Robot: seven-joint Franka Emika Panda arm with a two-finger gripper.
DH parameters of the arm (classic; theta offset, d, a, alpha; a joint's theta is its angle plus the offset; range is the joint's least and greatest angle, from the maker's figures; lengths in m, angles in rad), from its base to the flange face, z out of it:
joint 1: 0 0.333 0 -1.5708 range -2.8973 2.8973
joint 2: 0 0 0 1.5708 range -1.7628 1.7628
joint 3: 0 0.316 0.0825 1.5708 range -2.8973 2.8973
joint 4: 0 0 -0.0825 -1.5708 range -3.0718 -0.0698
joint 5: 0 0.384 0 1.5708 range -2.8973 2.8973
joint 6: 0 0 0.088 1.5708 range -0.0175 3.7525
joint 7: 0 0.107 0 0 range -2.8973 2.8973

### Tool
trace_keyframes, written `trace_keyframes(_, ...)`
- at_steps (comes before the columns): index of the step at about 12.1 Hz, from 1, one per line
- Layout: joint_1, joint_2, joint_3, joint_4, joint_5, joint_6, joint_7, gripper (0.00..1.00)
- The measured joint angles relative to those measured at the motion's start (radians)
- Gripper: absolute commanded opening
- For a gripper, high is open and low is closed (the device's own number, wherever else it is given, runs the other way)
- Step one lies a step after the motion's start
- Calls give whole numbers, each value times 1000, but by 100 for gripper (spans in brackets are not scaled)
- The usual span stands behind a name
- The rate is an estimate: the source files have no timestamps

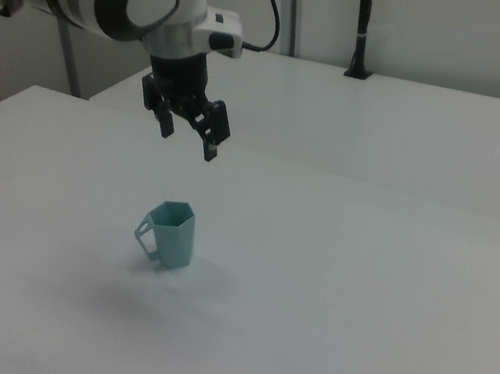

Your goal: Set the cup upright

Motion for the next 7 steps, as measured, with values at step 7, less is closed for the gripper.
trace_keyframes(7,-33,-4,1,175,3,-221,-11,100)
